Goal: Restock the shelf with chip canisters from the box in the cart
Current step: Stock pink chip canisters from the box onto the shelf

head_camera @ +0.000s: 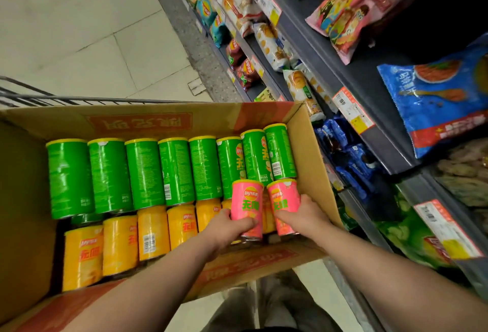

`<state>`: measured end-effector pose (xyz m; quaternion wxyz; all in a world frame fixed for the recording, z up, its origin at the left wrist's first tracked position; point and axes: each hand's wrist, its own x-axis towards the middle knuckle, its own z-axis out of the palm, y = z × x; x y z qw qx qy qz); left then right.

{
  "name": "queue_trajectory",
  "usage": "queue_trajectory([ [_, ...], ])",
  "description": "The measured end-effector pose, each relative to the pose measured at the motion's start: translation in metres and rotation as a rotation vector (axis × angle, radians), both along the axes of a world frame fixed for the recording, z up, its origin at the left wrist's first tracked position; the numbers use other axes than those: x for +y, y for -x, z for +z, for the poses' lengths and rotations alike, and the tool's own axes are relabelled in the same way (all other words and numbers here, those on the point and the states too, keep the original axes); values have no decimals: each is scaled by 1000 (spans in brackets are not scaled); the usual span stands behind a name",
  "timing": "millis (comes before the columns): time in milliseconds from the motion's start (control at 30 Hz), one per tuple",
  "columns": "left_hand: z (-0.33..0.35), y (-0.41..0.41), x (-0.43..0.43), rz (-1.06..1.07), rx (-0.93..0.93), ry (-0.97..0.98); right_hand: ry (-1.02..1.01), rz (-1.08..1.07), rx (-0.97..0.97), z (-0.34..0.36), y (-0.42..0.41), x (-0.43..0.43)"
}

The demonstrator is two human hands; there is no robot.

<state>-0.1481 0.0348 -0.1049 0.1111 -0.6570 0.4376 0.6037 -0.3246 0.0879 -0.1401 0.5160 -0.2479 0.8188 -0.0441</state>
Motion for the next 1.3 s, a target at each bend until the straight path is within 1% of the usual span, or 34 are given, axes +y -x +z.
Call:
queue_trajectory([
  [133,21,-12,2,-3,50,75,89,-126,10,27,-10,6],
  [333,58,-35,15,14,173,186,260,-250,30,72,-34,22],
  [500,91,-52,28,-16,277,264,373,-283,46,123,-58,43],
  [633,110,-67,43,-69,326,345,478,-341,-7,148,-78,65],
  [867,133,-79,74,-133,436,390,602,-434,39,177,-102,116],
  [933,135,-77,84,-130,482,397,637,-483,18,184,-106,132],
  [1167,145,-62,116,-182,625,392,713,-589,44,207,-103,178],
  [1300,157,-49,133,-265,653,401,747,-676,40,215,-98,203],
])
